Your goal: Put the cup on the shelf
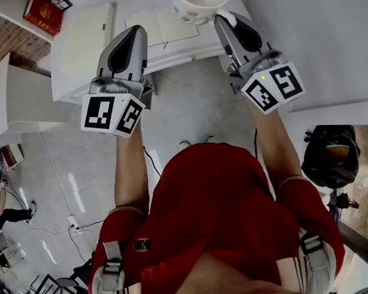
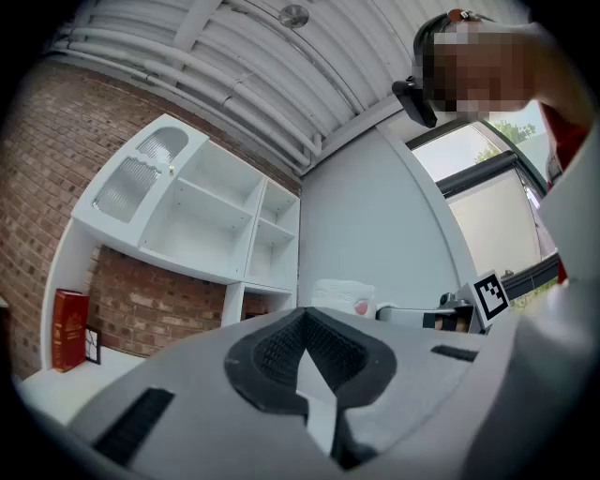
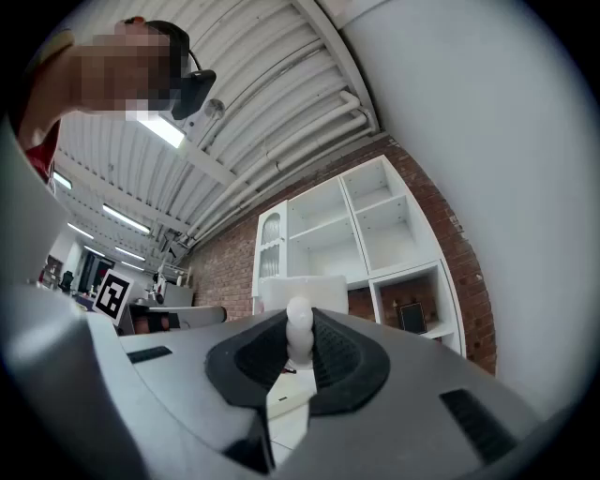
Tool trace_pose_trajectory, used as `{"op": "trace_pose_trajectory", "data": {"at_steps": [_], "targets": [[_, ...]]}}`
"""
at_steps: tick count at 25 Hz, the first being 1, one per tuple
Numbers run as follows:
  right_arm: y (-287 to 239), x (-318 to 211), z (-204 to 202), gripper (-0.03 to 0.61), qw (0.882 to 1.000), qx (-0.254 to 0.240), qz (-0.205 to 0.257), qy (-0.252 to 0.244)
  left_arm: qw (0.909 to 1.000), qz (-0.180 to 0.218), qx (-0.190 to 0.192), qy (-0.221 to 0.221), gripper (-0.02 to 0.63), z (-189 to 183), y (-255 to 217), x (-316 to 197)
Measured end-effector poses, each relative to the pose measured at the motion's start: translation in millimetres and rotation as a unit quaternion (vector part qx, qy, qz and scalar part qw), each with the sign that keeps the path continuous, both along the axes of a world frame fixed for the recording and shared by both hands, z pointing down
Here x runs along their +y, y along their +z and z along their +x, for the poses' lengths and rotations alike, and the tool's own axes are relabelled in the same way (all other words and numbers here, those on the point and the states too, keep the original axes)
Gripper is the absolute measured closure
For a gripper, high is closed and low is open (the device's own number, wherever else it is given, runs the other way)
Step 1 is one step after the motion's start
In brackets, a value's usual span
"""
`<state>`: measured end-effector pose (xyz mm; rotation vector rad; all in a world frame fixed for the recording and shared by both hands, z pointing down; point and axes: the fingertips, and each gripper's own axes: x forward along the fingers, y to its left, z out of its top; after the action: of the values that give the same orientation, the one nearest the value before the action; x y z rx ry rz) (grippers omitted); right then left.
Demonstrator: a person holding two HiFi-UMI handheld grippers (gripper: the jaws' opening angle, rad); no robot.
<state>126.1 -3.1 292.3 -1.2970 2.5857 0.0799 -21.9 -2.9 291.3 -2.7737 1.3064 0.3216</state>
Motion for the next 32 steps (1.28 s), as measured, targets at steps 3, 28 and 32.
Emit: {"op": "trace_pose_trajectory", "data": {"at_steps": [3, 28, 32], "targets": [[-0.3, 0.1, -0.3, 0.538, 1.000, -0.005, 0.000, -0.002, 1.0000, 0.002, 0.001, 0.000, 0.607, -1.2, -0.3, 0.8], [-38.4, 3.0, 11.3, 0.538, 0.997, -0.022, -0.023, 0.066, 0.9983, 0.015, 0.016, 0.055, 0.607, -37.1, -12.0, -3.4], [-52.6, -17.2, 19.4, 0.538, 0.997, -0.019, -0.026, 0.067, 0.9982, 0.006, 0.012, 0.059, 0.607, -39.6, -8.5, -15.8]]}}
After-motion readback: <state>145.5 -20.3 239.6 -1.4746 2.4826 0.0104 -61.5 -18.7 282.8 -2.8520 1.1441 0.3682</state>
